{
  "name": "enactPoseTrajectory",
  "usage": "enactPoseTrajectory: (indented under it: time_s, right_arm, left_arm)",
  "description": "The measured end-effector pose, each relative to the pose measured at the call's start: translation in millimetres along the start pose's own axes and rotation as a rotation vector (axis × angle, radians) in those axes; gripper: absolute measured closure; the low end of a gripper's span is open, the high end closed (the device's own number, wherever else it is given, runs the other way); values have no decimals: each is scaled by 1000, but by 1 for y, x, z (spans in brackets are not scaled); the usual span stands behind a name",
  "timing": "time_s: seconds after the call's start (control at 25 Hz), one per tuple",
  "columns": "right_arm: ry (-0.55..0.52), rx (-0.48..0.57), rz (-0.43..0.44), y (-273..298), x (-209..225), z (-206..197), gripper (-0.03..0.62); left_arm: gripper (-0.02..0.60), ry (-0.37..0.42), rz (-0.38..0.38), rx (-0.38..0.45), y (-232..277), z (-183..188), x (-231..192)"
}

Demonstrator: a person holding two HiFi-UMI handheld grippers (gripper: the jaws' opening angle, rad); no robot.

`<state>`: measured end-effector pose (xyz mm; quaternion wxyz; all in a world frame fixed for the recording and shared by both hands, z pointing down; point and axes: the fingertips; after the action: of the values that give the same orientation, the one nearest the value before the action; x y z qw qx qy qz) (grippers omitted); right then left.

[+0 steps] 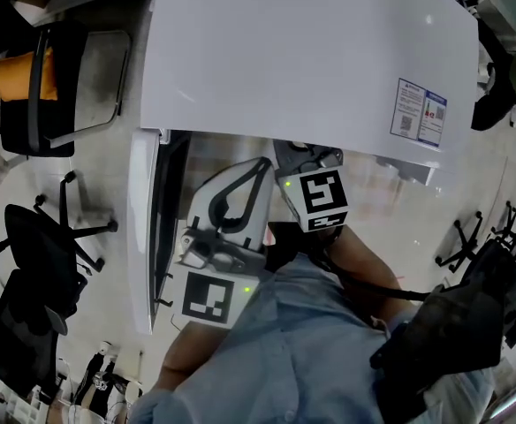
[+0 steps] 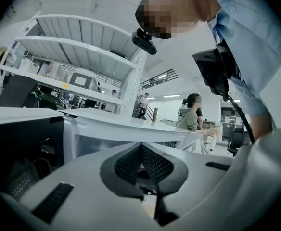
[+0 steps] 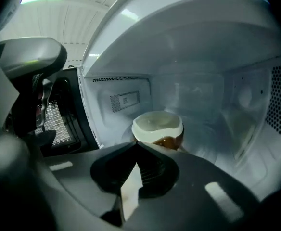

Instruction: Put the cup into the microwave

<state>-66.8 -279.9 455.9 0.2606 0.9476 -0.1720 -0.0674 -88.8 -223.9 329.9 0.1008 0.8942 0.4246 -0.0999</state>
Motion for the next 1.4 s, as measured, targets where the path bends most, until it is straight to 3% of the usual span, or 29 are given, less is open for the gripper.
enactPoseTrajectory:
  time_s: [0.32,0.64,0.96,1.16,1.32,1.4]
  right_arm:
    - [-18,-5,17,-7,-3,-1,592]
    - [-27,38,87,-75,-13,11,592]
    - [-16,159,152,-162,-7,50,591]
    - [-23,249,175,-217,-1,79,592]
    - [-46,342,167,-249,5,103,592]
    - [-56,375,171,-261,7,109,592]
  left_arm:
    - [577,26,10,12,-7,9,4]
    - [577,69,20,40,-21,34,53]
    - [577,108,27,86,-30,67,110]
    - [577,127,75,108,-42,86,135]
    - [577,148,119,190,-49,108,152]
    - [577,151,143,169,-53,104,158]
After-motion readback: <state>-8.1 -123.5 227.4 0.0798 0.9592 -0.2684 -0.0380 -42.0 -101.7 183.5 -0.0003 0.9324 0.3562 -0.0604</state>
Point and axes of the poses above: the fingertips, and each gripper's own axes: y forward along the fingers, x to its right, z out of its top, and after that the axes turned 15 degrees about -z, right-handed
